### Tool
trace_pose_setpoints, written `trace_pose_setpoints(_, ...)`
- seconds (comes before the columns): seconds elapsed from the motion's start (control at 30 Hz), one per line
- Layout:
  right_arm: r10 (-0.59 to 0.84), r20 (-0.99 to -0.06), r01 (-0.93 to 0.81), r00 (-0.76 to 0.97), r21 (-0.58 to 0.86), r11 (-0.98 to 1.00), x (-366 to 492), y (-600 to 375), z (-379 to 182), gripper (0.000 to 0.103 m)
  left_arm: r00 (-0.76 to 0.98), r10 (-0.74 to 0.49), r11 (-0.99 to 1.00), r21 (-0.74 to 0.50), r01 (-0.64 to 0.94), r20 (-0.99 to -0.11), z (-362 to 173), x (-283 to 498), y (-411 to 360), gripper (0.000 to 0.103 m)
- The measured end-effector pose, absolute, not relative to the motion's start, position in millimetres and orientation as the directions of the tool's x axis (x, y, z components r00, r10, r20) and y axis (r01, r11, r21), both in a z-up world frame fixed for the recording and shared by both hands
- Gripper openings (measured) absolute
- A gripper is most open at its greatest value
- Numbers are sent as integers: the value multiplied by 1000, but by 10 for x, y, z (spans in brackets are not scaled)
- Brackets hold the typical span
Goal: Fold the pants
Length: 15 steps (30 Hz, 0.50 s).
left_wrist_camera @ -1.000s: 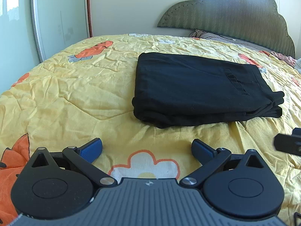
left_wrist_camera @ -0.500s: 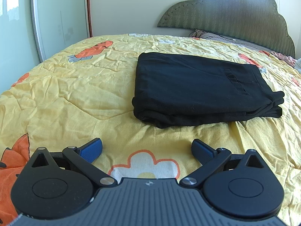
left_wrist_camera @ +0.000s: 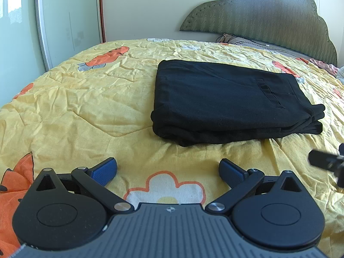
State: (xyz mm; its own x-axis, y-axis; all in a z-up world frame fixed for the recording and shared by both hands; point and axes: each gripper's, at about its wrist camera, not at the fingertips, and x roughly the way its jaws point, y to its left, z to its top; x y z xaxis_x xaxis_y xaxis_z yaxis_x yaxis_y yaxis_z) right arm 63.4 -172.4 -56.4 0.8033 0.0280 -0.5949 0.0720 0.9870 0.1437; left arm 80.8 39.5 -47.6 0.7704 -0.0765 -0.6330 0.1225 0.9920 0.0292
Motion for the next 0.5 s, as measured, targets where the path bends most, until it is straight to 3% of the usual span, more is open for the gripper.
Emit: trace_pose_setpoints(0.5,-30,-632,99,775,74,992,704,-1492,-738,103,770,-77,992,28,122,-633,-474,809,396,103)
